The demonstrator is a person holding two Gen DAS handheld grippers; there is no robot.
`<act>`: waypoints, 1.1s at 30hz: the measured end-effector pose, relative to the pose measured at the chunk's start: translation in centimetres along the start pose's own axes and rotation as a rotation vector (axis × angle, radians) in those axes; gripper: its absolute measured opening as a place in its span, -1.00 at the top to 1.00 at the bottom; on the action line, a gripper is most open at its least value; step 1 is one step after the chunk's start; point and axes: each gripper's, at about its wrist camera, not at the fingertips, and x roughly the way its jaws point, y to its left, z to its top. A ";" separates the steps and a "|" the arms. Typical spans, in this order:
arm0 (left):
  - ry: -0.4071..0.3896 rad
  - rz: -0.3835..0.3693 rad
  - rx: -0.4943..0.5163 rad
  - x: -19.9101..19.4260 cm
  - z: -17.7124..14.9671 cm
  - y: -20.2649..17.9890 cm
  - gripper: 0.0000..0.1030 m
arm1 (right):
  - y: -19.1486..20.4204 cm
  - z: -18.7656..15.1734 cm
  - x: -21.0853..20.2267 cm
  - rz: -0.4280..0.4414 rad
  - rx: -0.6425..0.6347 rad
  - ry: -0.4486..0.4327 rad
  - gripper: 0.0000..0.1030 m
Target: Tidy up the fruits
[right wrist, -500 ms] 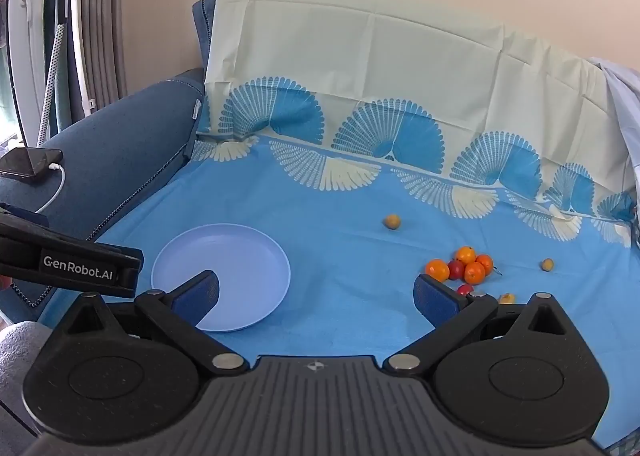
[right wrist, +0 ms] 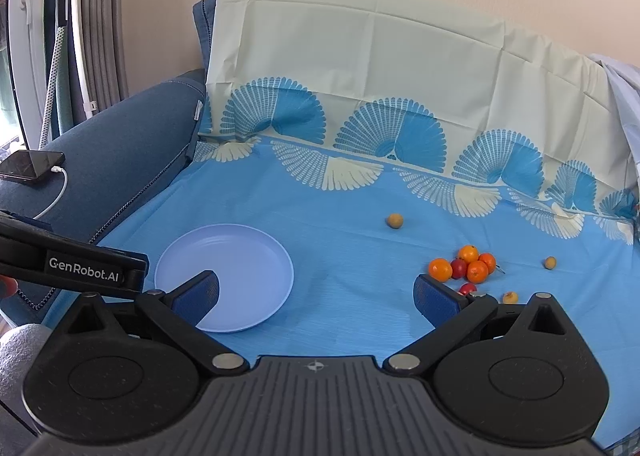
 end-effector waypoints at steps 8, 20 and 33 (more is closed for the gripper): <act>0.011 -0.013 -0.012 -0.5 0.2 -0.3 -1.00 | 0.0 0.0 -0.2 0.000 0.002 -0.005 -0.99; 0.007 -0.005 -0.008 -0.7 0.5 0.1 -1.00 | 0.3 0.1 -0.5 0.002 -0.007 -0.009 -0.99; 0.011 0.005 -0.008 -0.8 0.6 0.3 -1.00 | 0.6 0.5 -0.3 0.006 -0.004 0.014 -0.99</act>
